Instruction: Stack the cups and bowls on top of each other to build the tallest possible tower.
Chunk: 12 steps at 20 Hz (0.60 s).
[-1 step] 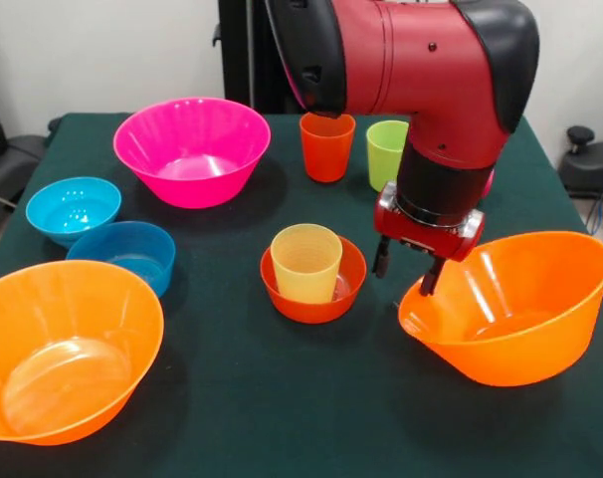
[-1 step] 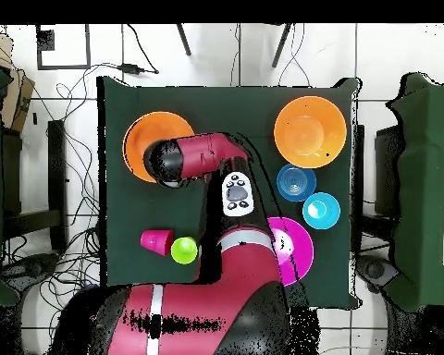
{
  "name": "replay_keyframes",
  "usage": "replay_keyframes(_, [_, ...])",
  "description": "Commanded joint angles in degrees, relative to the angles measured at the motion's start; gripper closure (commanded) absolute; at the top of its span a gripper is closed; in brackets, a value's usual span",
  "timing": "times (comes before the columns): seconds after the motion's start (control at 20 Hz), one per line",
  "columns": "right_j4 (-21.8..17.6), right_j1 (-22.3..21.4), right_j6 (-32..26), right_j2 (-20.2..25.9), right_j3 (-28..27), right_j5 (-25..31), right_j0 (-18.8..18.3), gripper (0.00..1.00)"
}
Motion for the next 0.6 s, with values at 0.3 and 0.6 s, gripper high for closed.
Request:
replay_keyframes(0.3, [10.73, -5.06, 8.27, 3.86, 5.34, -3.99, -2.32, 0.00])
replay_keyframes(0.6, [13.63, -9.05, 7.68, 2.17, 8.14, -3.68, -1.78, 0.00])
